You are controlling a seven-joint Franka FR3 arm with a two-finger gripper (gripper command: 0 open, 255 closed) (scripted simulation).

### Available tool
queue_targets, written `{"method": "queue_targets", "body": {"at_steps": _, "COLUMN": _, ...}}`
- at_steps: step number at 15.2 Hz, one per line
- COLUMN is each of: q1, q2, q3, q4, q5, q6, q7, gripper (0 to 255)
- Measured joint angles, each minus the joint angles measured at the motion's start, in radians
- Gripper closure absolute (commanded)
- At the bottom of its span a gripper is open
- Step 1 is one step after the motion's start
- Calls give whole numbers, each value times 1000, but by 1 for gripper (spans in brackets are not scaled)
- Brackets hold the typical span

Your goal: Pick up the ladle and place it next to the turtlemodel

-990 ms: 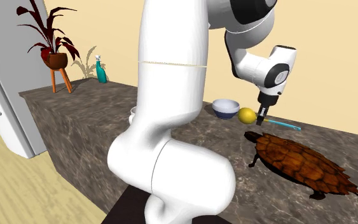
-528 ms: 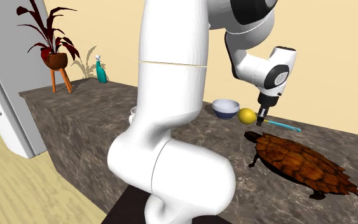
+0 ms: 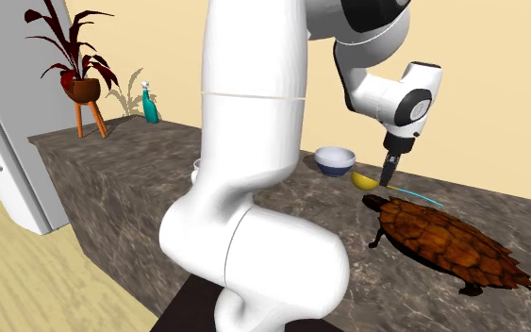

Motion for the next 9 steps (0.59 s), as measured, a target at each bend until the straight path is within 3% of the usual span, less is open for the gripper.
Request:
{"method": "queue_targets", "body": {"at_steps": 3, "q1": 2, "q2": -52, "q3": -9, "q4": 12, "q5": -36, "q6": -57, "q7": 24, "gripper": 0}}
{"method": "queue_targets", "body": {"at_steps": 9, "q1": 3, "q2": -58, "q3": -10, "q4": 19, "q5": -42, "q6": -70, "q7": 29, "gripper": 0}}
